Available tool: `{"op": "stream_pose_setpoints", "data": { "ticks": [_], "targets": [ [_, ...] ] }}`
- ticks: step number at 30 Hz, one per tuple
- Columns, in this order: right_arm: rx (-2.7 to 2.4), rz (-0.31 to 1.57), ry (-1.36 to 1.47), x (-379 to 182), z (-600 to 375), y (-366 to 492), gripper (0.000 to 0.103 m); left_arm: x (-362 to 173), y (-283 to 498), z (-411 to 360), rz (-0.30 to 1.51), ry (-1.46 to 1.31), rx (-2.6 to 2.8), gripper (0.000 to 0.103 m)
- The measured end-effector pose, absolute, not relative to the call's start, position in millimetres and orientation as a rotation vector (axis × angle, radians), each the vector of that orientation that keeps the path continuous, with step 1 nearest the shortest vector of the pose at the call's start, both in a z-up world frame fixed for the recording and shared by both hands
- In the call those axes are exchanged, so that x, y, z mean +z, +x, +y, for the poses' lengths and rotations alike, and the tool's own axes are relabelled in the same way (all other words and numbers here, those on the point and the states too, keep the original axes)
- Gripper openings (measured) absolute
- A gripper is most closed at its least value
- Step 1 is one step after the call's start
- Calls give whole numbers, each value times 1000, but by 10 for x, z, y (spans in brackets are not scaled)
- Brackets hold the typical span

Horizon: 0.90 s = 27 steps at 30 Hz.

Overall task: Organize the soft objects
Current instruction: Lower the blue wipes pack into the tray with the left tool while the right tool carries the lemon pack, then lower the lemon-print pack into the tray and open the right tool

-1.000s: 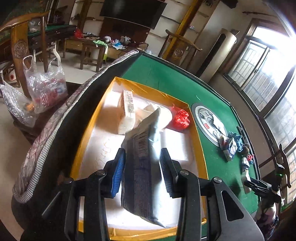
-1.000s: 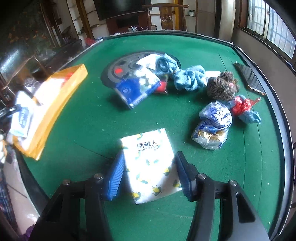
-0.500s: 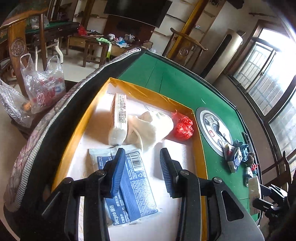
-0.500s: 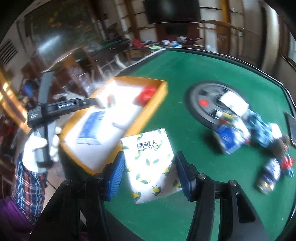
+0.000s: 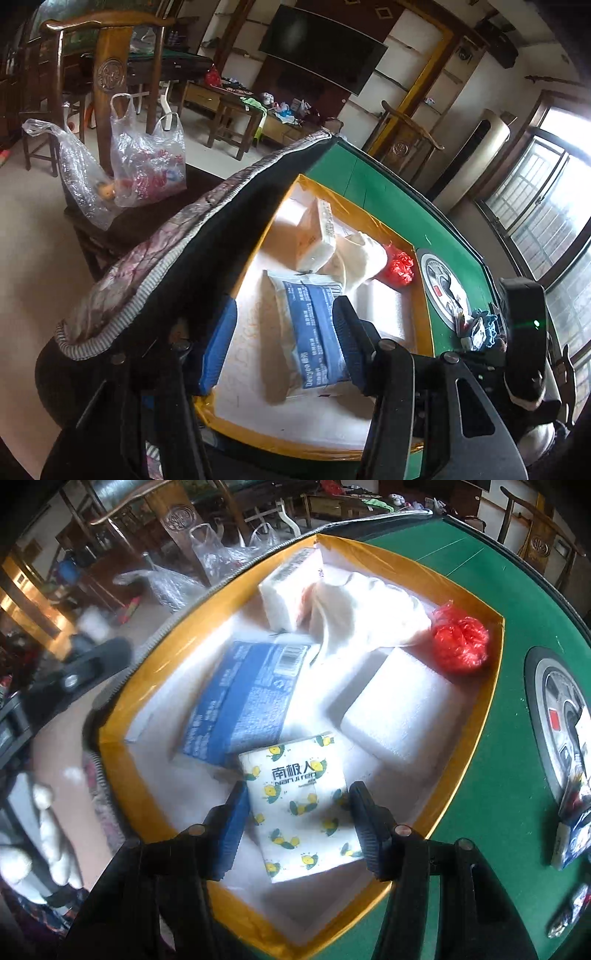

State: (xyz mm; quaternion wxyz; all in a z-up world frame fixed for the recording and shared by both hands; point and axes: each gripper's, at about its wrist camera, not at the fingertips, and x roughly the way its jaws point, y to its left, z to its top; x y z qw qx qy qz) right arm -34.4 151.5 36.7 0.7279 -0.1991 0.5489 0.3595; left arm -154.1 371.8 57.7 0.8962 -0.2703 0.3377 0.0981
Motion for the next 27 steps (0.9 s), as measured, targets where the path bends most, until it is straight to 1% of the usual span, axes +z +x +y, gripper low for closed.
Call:
{"op": "stream_pose_setpoints", "data": {
  "ticks": [3, 7, 13, 15, 17, 18, 21, 24, 27],
  "targets": [
    [701, 1165, -469, 354, 1576, -155, 50, 558, -1623, 3753, 688, -561, 214, 53],
    [663, 1165, -422, 323, 1637, 106, 49, 550, -1670, 3763, 678, -551, 212, 53],
    [675, 1145, -397, 261, 1835, 125, 49, 525, -1675, 3777, 677, -555, 199, 53],
    [680, 1132, -372, 340, 1807, 79, 49, 517, -1698, 3797, 676, -558, 195, 53],
    [713, 1099, -340, 486, 1731, 35, 50, 508, -1726, 3810, 675, -553, 201, 58],
    [724, 1076, -325, 573, 1712, 7, 50, 498, -1736, 3826, 673, -555, 205, 59],
    [782, 1003, -237, 813, 1694, -7, 55, 460, -1749, 3873, 664, -571, 211, 59],
    [865, 1033, -120, 873, 1865, 125, 55, 449, -1777, 3923, 654, -589, 217, 59],
    [911, 1090, -70, 759, 2189, 300, 55, 483, -1820, 3935, 642, -587, 222, 59]
  ]
}}
